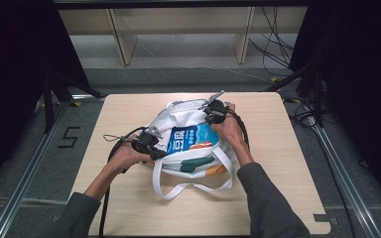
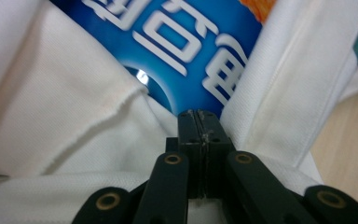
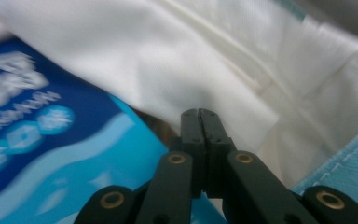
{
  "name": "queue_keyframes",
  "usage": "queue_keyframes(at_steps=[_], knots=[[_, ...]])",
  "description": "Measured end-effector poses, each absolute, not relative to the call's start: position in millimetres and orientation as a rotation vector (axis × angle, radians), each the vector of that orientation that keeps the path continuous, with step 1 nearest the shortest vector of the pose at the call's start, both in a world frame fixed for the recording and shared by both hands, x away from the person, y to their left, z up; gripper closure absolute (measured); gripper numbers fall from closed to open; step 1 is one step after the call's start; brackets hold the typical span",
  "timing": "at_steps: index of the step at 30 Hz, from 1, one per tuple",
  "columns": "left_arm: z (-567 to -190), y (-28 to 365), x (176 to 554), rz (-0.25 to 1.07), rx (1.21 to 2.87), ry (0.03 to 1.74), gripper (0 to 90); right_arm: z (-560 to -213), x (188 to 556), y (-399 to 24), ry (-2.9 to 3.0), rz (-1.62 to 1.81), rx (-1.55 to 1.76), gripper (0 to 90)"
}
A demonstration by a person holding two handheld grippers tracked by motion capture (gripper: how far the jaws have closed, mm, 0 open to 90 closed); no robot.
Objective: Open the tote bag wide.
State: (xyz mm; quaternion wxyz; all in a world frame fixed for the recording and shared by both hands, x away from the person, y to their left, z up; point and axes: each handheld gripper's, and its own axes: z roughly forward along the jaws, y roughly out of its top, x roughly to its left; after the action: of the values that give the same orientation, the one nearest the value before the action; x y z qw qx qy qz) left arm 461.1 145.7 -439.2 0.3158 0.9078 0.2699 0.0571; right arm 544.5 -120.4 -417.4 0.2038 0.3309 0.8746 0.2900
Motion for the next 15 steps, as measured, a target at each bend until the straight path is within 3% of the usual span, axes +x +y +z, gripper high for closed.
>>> queue_keyframes(at_steps=[1, 5, 15], knots=[[-437.5, 145.1, 463.3, 0.159, 2.381, 0.714, 84.8, -405.0, 523.3, -120.5, 2.445, 0.944, 0.891, 90.0], [-434.5, 138.2, 471.4, 0.171, 2.343, 0.738, 84.5, -401.1, 483.0, -121.1, 2.580, 0.925, 0.733, 90.0], [-441.7, 135.9, 488.1, 0.164, 2.324, 0.828, 89.1, -427.8, 427.6, -151.2, 2.769, 0.809, 0.663, 90.0]])
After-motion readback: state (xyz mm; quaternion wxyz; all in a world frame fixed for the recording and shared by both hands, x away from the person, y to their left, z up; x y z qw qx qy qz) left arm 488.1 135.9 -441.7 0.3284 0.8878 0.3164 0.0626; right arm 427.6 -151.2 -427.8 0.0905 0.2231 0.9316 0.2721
